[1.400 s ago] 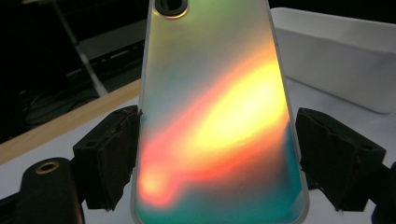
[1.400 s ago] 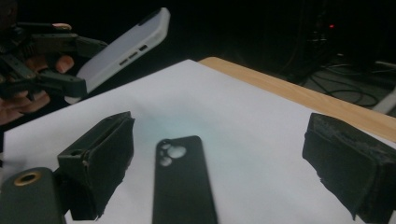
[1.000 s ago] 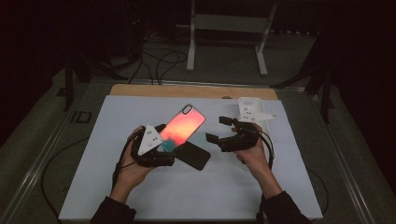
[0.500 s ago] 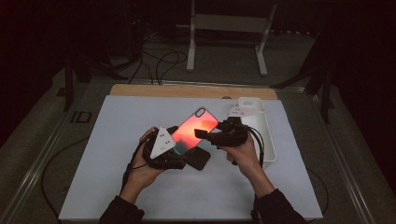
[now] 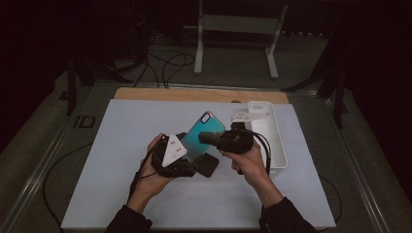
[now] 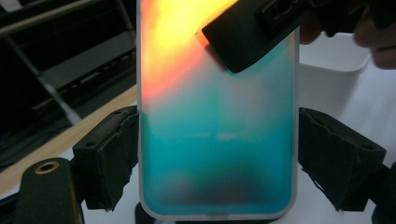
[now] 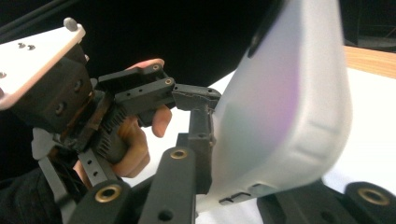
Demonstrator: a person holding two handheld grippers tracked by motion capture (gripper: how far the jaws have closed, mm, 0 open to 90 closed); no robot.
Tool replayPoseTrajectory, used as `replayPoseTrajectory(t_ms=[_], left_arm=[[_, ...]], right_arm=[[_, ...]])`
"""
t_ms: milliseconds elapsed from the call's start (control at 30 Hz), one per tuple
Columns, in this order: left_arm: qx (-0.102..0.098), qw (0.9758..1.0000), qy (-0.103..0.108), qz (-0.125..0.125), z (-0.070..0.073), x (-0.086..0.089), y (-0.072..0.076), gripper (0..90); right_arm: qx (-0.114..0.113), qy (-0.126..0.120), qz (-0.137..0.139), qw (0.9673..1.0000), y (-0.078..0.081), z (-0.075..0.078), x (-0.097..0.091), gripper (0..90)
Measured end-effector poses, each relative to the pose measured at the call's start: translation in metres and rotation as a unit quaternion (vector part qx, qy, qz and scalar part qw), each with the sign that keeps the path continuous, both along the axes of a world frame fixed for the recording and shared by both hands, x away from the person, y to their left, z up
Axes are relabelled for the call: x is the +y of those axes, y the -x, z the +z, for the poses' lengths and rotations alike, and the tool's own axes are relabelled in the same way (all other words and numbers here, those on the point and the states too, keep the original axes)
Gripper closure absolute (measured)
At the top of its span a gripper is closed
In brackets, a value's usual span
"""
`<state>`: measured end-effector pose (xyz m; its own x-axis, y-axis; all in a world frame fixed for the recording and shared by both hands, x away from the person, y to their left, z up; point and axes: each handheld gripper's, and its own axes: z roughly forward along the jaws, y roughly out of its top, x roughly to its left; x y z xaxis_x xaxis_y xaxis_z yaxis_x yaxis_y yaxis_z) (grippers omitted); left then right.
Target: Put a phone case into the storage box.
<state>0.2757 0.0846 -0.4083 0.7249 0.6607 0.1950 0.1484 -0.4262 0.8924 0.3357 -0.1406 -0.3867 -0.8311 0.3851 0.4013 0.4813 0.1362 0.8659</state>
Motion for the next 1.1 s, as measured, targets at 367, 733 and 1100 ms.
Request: replayPoseTrajectory(t_ms=[367,733,1100], left_arm=[[0.06,0.9969,0.046,-0.021,0.0,0.016,-0.008,15.3],[0.137,0.983,0.085,-0.088,-0.006,0.027,-0.015,15.5],[0.148,0.9727,0.091,-0.154,-0.007,0.023,-0.01,48.2]], right_arm=[[-0.026,0.016,-0.003,0.9995,0.002,0.002,-0.001,86.9],[-0.061,0.014,0.057,0.9964,0.012,0.009,-0.003,86.8],[-0.092,0.024,0.118,0.9885,0.021,0.014,0.001,86.5]])
